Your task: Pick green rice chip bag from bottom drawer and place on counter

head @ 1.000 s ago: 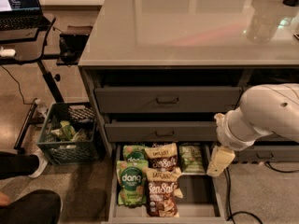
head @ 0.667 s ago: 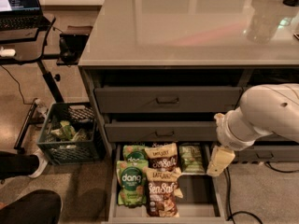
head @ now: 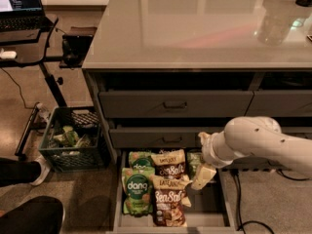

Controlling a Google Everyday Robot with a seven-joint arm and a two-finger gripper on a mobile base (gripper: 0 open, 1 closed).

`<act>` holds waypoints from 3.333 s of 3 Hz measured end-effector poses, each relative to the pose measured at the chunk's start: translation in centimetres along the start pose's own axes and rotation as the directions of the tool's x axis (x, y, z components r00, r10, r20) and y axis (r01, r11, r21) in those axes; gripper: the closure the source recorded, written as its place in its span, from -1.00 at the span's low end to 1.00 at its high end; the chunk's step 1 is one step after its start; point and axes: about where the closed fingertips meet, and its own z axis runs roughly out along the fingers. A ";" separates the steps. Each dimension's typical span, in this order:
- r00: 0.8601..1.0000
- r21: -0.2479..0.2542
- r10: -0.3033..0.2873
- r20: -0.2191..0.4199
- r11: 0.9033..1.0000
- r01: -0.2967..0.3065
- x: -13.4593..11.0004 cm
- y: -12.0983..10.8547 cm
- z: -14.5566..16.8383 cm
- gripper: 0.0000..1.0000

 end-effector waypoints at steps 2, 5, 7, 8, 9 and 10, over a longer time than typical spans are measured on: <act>0.982 -0.080 -0.114 0.153 0.989 0.128 -2.9 -0.3 11.1 -1.00; 0.976 -0.087 -0.099 0.193 0.989 0.117 -2.1 0.8 22.0 -1.00; 0.972 -0.109 -0.116 0.205 0.984 0.140 -2.6 1.1 28.1 -1.00; 0.967 -0.098 -0.118 0.226 0.985 0.143 -3.5 1.1 29.7 -1.00; 0.957 -0.118 -0.115 0.267 0.981 0.151 -5.5 0.9 33.3 -1.00; 0.945 -0.133 -0.105 0.311 0.979 0.153 -6.9 -0.1 36.9 -1.00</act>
Offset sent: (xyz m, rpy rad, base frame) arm 0.0552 0.0842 -0.1177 0.1518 0.0046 0.2579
